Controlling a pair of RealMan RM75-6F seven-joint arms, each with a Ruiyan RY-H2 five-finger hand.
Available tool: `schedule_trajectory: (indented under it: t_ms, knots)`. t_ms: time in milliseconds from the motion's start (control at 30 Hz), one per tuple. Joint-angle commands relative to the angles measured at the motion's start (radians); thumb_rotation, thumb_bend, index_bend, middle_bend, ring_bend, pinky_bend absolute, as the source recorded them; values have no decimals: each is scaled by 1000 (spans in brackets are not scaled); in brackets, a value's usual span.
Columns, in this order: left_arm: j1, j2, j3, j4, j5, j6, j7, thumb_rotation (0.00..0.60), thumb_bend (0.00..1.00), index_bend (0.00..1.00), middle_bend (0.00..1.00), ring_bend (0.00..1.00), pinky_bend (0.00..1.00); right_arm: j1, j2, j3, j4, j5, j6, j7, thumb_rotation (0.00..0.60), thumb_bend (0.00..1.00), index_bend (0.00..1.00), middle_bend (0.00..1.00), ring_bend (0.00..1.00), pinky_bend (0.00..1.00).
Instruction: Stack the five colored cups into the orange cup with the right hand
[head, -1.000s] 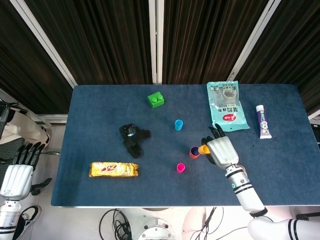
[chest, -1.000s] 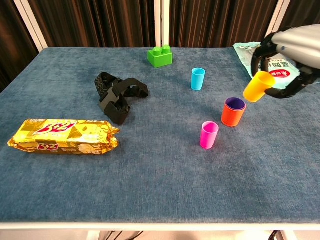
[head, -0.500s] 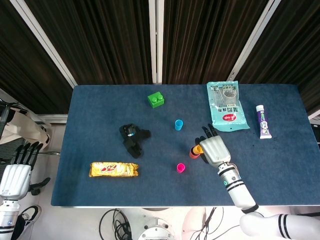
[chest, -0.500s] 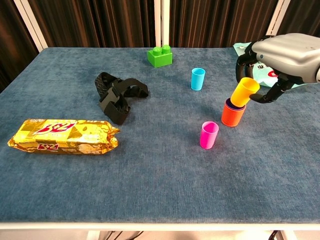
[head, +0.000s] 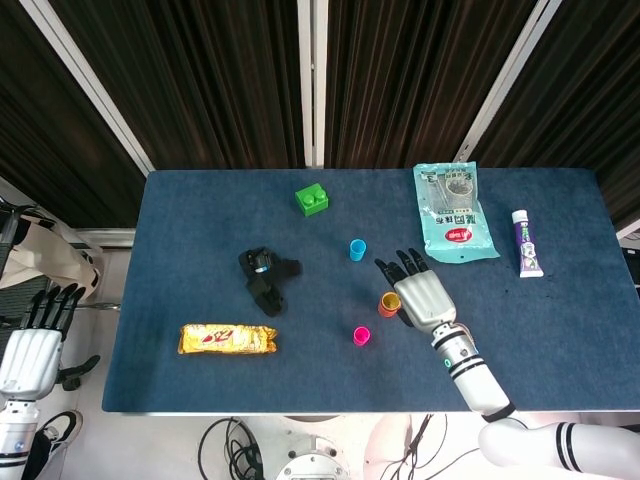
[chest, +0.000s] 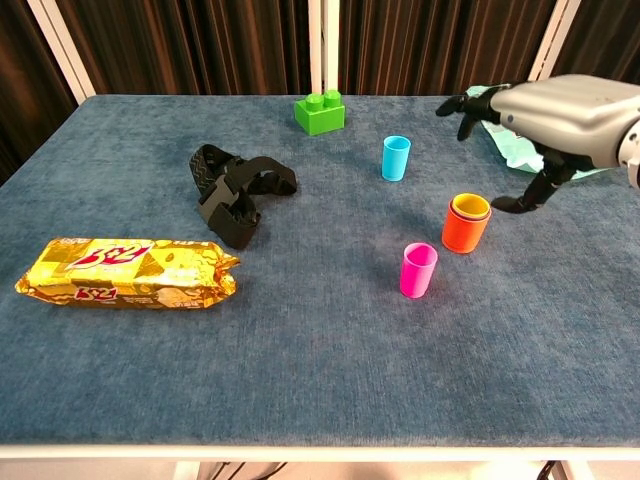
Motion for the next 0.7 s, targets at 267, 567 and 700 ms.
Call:
schedule_trajectory:
  t_ms: [267,567,700]
  knots:
    - [7,8,0,-17,15,23,25,600,32,56,36,0,0,154,-85,141,166,207,-51,-116,600,205,51,180,0,0]
    - [17,3,2,-12,11,31,19,600,32,56,36,0,0,304,-214,175,380,420,-118,-223,600,202,49,178,0,0]
    - [14,4,3,-8,13,26,13,600,32,56,36,0,0,336,-267,159,455,455,-138,-234,600,204,60,183,0,0]
